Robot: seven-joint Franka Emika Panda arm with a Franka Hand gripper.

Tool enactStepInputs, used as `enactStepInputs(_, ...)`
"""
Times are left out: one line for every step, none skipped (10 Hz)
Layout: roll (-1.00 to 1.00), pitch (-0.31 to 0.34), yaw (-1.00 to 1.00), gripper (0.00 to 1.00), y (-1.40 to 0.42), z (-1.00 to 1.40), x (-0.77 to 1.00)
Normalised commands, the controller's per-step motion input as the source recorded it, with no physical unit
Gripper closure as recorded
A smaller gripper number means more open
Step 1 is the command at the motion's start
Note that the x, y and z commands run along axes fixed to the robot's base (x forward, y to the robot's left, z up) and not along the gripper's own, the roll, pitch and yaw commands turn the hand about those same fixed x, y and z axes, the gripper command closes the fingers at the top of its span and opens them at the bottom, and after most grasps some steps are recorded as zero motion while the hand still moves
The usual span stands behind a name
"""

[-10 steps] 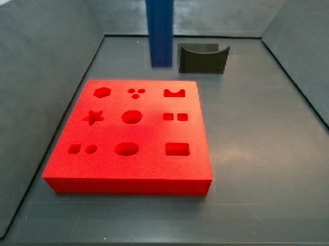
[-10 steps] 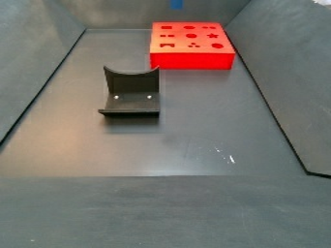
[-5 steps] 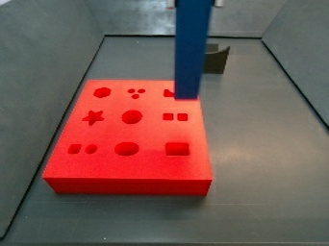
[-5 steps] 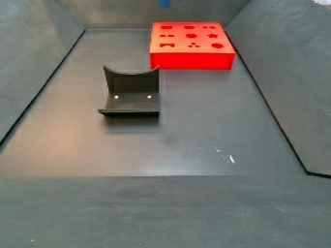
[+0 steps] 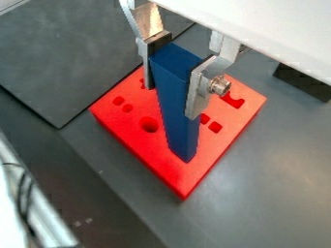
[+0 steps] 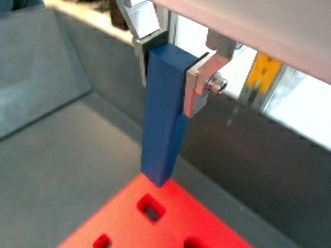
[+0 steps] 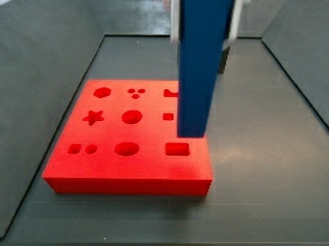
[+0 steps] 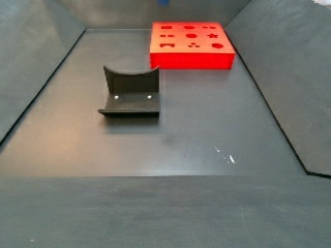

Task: Insert the rectangle object.

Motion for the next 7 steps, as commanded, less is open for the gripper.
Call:
enactStepInputs(0.29,-0.009,0.07,1.0,0.3,-0.73,0.0)
enactStepInputs(0.31,0.0,0.0,1.0,0.22,-0.67,0.0)
enactStepInputs(0.02,0.0,-0.01,1.0,0.0,-0.08,0.0)
enactStepInputs(0.0,0.0,0.0,1.0,-0.03,0.0,0.0)
enactStepInputs(-0.03,-0.027,0.0,1.0,-0.04,-0.35,0.0)
enactStepInputs(0.0,-0.057,0.0,1.0,-0.01,-0.33,0.0)
enactStepInputs(0.0,-0.043,0.0,1.0,0.0,-0.3,0.0)
